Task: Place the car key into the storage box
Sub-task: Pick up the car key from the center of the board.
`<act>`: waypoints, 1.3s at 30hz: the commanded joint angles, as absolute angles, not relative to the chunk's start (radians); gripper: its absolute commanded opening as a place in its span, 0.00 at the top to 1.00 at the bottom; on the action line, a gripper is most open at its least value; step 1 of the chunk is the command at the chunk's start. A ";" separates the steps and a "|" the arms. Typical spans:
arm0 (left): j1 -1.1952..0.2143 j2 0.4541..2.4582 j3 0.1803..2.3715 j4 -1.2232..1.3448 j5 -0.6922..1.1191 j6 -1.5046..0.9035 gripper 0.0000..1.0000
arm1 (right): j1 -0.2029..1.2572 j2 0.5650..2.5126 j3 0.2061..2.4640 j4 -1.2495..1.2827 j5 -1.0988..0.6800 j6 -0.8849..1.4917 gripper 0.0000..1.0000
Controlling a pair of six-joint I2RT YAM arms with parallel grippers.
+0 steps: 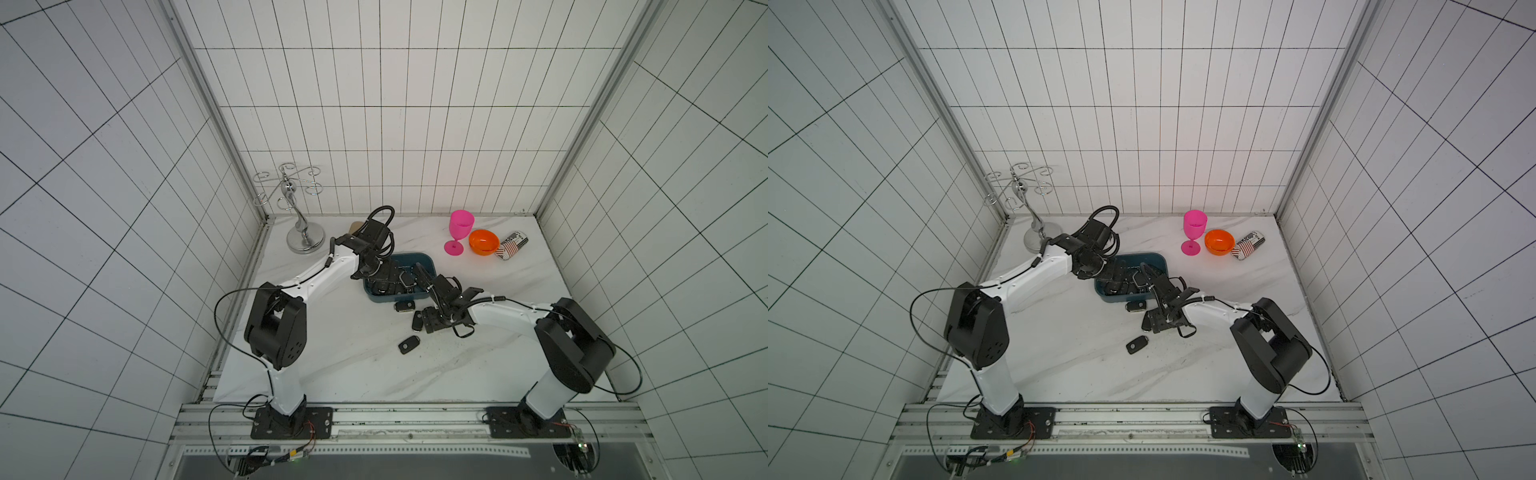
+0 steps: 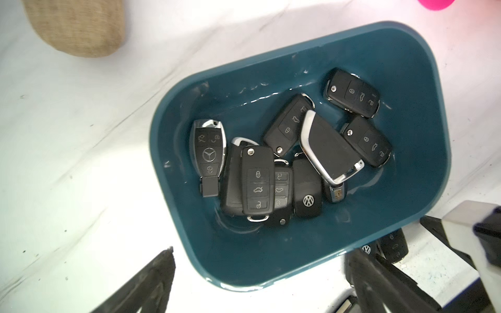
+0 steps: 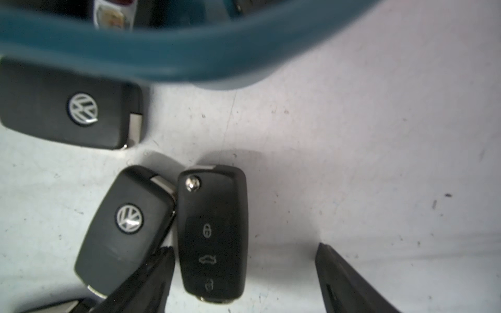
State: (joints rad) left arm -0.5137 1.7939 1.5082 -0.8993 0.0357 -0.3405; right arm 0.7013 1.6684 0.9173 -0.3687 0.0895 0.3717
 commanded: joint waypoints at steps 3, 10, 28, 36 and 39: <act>-0.500 1.681 1.426 -0.864 0.019 -0.382 0.02 | 0.706 1.705 0.899 -0.321 0.099 0.360 0.24; -0.499 1.502 1.245 -0.793 0.065 -0.458 0.02 | 0.706 1.708 0.872 -0.293 0.059 0.364 0.55; -0.563 1.299 0.994 -0.710 0.057 -0.473 0.02 | 0.834 1.297 0.829 -0.559 0.144 0.433 0.70; -0.672 1.261 0.843 -0.635 0.045 -0.566 0.02 | 0.778 1.436 1.209 -0.635 0.123 0.290 0.70; -0.717 1.211 0.786 -0.618 0.004 -0.583 0.02 | 0.746 1.522 1.328 -0.645 0.066 0.265 0.70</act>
